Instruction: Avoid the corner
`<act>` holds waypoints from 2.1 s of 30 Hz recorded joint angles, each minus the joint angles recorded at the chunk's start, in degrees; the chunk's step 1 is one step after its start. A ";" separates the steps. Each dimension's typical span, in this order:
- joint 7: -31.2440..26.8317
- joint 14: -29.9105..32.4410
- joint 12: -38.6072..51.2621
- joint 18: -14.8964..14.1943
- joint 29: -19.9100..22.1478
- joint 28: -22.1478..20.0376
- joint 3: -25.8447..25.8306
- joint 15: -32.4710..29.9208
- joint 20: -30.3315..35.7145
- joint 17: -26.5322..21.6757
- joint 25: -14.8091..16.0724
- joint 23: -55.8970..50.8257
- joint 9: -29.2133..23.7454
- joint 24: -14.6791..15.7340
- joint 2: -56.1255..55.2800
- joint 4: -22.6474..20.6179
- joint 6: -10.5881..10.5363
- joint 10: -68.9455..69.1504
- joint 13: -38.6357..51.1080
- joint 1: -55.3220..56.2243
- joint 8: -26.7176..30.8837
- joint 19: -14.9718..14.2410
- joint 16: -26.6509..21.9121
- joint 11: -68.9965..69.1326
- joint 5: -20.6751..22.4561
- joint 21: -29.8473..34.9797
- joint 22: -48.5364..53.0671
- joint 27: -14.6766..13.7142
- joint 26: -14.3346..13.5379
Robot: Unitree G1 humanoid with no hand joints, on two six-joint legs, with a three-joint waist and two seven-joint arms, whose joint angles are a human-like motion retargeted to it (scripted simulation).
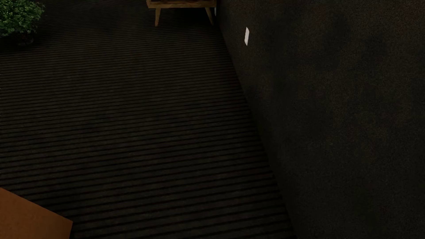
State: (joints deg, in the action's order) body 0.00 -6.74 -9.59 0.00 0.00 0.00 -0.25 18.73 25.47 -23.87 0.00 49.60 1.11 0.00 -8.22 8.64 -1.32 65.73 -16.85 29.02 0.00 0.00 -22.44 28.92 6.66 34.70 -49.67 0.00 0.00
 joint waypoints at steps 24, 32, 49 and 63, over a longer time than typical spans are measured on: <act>0.00 1.41 -3.57 0.00 0.00 0.00 11.54 -12.04 -1.27 3.61 0.00 -4.61 1.39 0.00 -0.26 -11.50 6.39 -33.33 -0.78 -5.88 0.00 0.00 -1.22 34.66 -11.32 0.92 0.70 0.00 0.00; 0.00 -4.15 1.17 0.00 0.00 0.00 2.66 -28.32 -5.26 -2.68 0.00 -3.59 -0.32 0.00 -19.81 -14.20 0.85 -35.30 3.15 -23.33 0.00 0.00 -1.05 22.48 -11.13 -10.43 22.10 0.00 0.00; 0.00 -3.67 -9.35 0.00 0.00 0.00 8.27 -9.55 -0.99 0.55 0.00 -1.09 1.27 0.00 -4.81 -3.84 -1.95 25.61 -3.33 -3.15 0.00 0.00 -1.16 -0.45 -5.55 1.22 -6.86 0.00 0.00; 0.00 2.95 -5.22 0.00 0.00 0.00 14.25 5.89 -2.48 -6.05 0.00 2.96 1.11 0.00 13.01 -2.45 4.31 -37.57 5.73 3.22 0.00 0.00 -0.34 -1.15 -5.36 -7.91 -3.08 0.00 0.00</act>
State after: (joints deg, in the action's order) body 0.00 -3.79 -14.81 0.00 0.00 0.00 14.00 24.62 22.99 -29.92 0.00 52.56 2.23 0.00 4.79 6.20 2.99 28.17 -11.12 32.24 0.00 0.00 -22.78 27.77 1.29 26.80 -52.75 0.00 0.00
